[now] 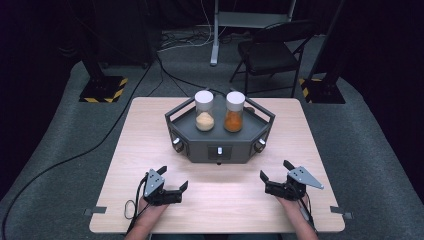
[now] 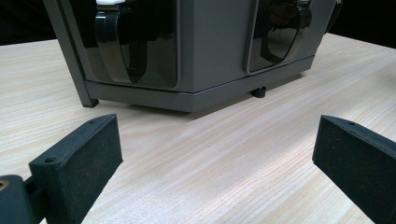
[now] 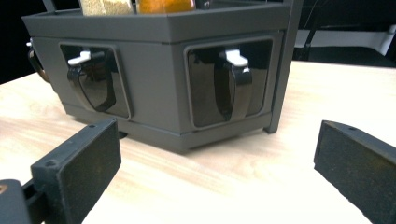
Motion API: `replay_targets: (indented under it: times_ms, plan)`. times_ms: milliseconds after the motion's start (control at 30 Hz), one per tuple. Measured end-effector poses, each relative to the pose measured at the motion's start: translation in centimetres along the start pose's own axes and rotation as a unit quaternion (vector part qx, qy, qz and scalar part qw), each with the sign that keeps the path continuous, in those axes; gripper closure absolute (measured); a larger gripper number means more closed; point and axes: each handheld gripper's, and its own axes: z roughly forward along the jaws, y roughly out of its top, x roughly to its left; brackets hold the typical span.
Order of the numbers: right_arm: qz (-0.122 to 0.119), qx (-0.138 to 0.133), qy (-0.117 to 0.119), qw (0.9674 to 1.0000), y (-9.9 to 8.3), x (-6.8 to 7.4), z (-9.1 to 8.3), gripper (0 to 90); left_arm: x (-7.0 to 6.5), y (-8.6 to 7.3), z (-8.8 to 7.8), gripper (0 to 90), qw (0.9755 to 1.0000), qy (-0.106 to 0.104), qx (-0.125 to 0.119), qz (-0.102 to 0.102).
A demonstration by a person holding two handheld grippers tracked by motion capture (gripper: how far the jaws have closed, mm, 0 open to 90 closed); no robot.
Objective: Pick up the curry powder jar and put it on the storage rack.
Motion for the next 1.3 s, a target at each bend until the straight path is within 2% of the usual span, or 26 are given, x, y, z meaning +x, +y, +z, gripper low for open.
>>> replay_targets:
  times_ms: [167, 467, 700, 800, 1167, 1300]
  plan:
    - [0.0, 0.024, 0.001, 0.9997, -0.2, -0.3, -0.4, 0.0, 0.0, 0.0, 0.0, 1.4, 1.0, 0.0, 0.001, 0.0]
    - [-0.003, 0.045, -0.004, 0.999, -0.5, -0.2, -0.6, 0.0, 0.1, 0.1, 0.0, 1.4, 1.0, -0.002, 0.001, 0.0]
    - [-0.012, 0.073, -0.007, 0.9973, -0.2, 0.1, -0.3, 0.4, 0.1, 0.1, 0.0, 1.4, 1.0, -0.003, 0.001, 0.001]
    - [-0.007, 0.079, -0.011, 0.9968, -0.1, 0.1, -0.3, 0.6, 0.1, 0.1, 0.0, 1.4, 1.0, -0.003, 0.001, 0.0]
    - [-0.015, 0.136, -0.011, 0.9906, 0.8, 0.1, 0.8, 1.1, 0.1, 0.1, 0.0, 1.4, 1.0, -0.003, 0.001, 0.002]
    - [-0.009, 0.138, -0.011, 0.9903, 0.9, -0.1, 0.8, 1.6, 0.1, 0.1, 0.0, 1.4, 1.0, -0.003, 0.002, 0.001]
